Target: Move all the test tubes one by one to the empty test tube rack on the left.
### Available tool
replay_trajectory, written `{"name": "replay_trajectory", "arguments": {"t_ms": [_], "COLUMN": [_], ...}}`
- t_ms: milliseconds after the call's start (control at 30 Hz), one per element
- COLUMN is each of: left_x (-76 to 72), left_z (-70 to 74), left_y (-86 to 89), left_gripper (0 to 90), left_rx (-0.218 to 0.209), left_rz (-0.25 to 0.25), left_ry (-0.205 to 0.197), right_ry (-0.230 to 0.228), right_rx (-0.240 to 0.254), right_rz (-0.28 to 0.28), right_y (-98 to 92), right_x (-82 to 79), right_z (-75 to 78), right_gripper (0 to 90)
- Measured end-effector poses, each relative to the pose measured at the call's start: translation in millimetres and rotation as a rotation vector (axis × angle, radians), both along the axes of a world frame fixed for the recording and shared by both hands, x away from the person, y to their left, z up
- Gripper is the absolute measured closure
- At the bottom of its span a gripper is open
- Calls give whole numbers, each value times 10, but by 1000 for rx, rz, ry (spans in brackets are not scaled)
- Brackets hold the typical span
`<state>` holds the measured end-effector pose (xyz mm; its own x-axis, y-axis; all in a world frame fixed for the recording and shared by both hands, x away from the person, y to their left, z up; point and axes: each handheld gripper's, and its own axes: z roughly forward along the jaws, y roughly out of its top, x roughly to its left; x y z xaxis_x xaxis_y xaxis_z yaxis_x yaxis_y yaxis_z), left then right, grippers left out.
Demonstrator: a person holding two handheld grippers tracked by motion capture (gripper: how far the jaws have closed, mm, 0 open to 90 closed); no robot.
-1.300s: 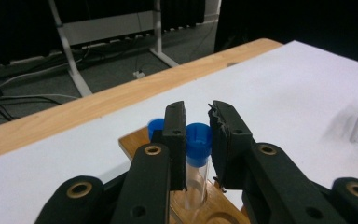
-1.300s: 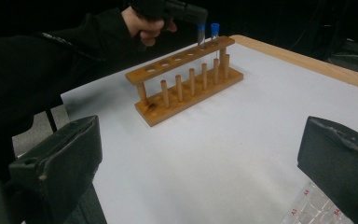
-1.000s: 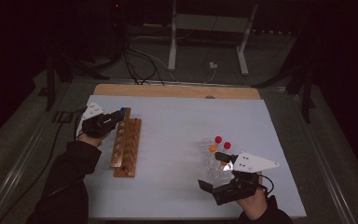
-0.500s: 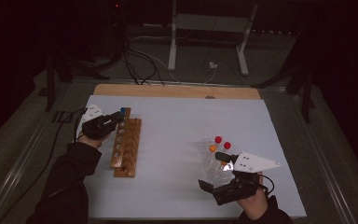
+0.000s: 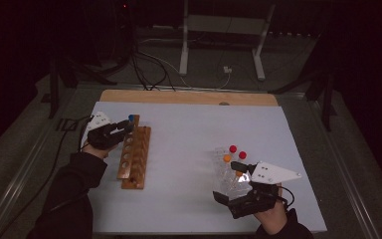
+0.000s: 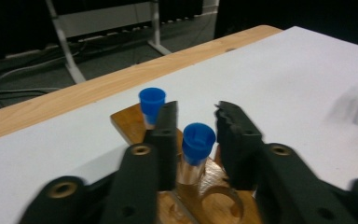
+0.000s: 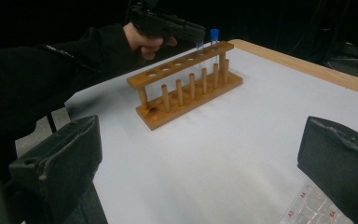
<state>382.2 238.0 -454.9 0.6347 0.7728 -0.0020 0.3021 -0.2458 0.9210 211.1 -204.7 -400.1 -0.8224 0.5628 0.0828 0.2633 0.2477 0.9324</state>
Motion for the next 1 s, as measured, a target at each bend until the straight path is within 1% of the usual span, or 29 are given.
{"name": "replay_trajectory", "arguments": {"t_ms": [67, 100, 167, 233, 300, 367, 400, 467, 500, 600, 667, 700, 733, 767, 900, 967, 1000], "left_x": [-32, -58, -119, -196, -283, -377, -425, -525, -574, -721, -802, -837, -837, -901, -986, -1015, -1027], "left_z": [50, 82, 150, 216, 271, 316, 337, 371, 384, 402, 401, 400, 400, 401, 409, 408, 406], "left_y": [6, 13, 23, 22, 7, -1, -8, -17, -32, -85, -116, -129, -129, -146, -171, -173, -173], "left_gripper": [545, 482, 394, 292, 167, 144, 104, 72, 41, 26, 25, 25, 25, 25, 25, 25, 25], "left_rx": [-4, -13, -34, -48, -51, -65, -71, -97, -101, -93, -99, -100, -100, -111, -118, -124, -128], "left_rz": [-7, -11, -21, -52, -75, -106, -112, -146, -157, -203, -228, -238, -238, -260, -281, -286, -290], "left_ry": [-4, -9, -15, -14, -8, -3, -5, -9, -11, -16, -18, -17, -17, -24, -31, -35, -36], "right_ry": [-7, -10, -21, -35, -47, -60, -63, -67, -68, -73, -62, -50, -42, -30, 23, 43, 54], "right_rx": [0, 3, 8, 15, 14, 12, 11, 9, 6, -15, -15, -14, -19, -30, -53, -61, -67], "right_rz": [-5, -9, -23, -41, -62, -86, -102, -130, -146, -196, -221, -223, -229, -237, -253, -267, -271], "right_y": [-16, -29, -70, -123, -182, -243, -277, -349, -384, -477, -530, -552, -571, -586, -643, -669, -679], "right_x": [-6, -7, -11, -8, -1, 8, 13, 23, 28, 38, 50, 54, 52, 56, 62, 63, 67], "right_z": [22, 36, 71, 110, 151, 185, 198, 214, 216, 196, 158, 131, 98, 63, -90, -165, -203], "right_gripper": [0, 0, 0, 0, 0, 0, 0, 0, 0, 0, 0, 0, 0, 0, 2, 60, 60]}}
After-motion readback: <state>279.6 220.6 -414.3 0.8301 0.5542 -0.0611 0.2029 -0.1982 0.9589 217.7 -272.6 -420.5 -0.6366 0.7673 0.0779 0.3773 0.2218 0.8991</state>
